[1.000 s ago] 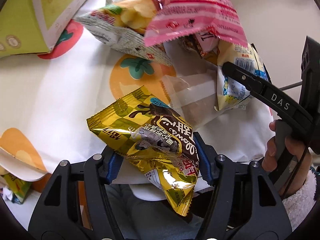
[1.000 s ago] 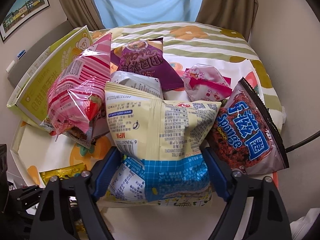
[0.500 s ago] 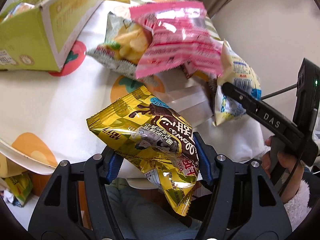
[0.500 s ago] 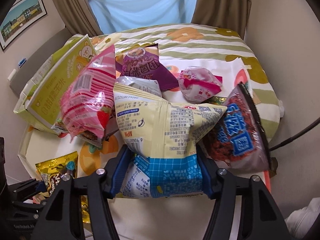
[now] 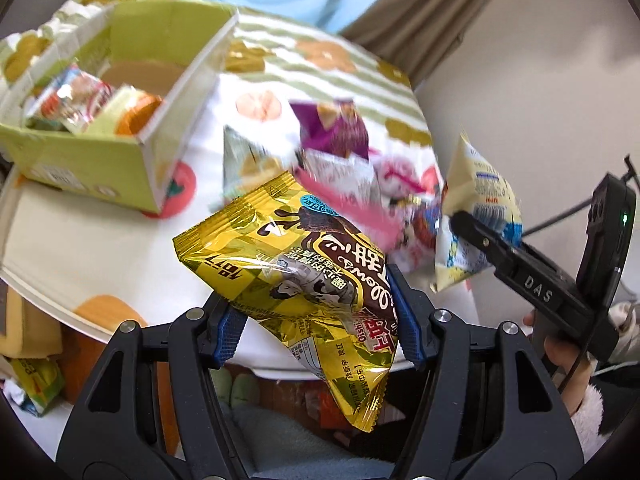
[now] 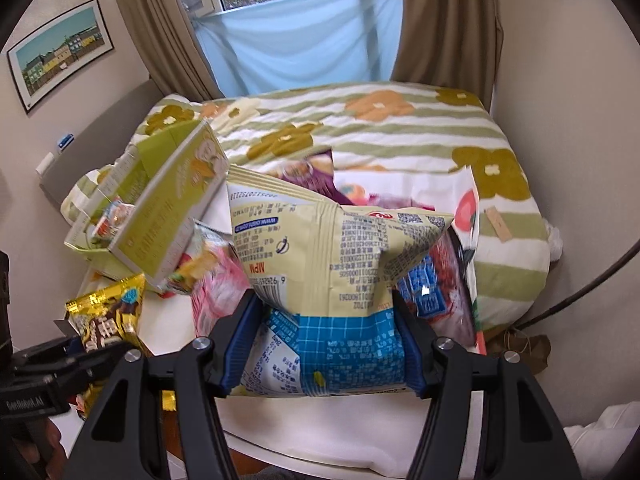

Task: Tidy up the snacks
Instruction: 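Carry both bags over the box and release them inside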

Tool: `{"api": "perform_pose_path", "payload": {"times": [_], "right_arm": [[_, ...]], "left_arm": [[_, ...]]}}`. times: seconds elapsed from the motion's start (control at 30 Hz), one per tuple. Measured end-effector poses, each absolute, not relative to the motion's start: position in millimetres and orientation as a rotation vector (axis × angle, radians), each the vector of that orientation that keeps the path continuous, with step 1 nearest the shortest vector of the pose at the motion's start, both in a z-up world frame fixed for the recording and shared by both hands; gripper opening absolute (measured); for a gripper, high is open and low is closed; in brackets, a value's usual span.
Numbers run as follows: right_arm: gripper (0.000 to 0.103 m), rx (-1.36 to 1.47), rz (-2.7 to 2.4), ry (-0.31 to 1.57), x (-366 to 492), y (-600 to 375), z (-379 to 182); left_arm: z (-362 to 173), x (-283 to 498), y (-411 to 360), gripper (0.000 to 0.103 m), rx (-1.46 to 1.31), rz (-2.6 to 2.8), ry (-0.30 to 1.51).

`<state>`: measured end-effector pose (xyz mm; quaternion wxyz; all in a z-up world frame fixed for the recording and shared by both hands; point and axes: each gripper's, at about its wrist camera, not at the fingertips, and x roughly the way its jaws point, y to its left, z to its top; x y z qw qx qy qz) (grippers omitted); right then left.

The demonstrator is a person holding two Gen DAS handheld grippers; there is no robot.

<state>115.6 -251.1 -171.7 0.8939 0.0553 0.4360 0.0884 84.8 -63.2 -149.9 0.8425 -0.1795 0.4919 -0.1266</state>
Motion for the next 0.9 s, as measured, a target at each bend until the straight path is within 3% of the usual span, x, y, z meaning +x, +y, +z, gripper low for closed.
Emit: {"api": "perform_pose_path", "payload": {"times": [0.57, 0.9], "right_arm": [[0.058, 0.024, 0.28, 0.787, 194.2, -150.7, -104.2], [0.058, 0.075, 0.261, 0.821, 287.1, -35.0, -107.6]], "left_arm": [[-85.8, 173.8, 43.8, 0.06, -0.368, -0.205, 0.85], [-98.0, 297.0, 150.8, 0.06, -0.291, -0.247, 0.95]]}}
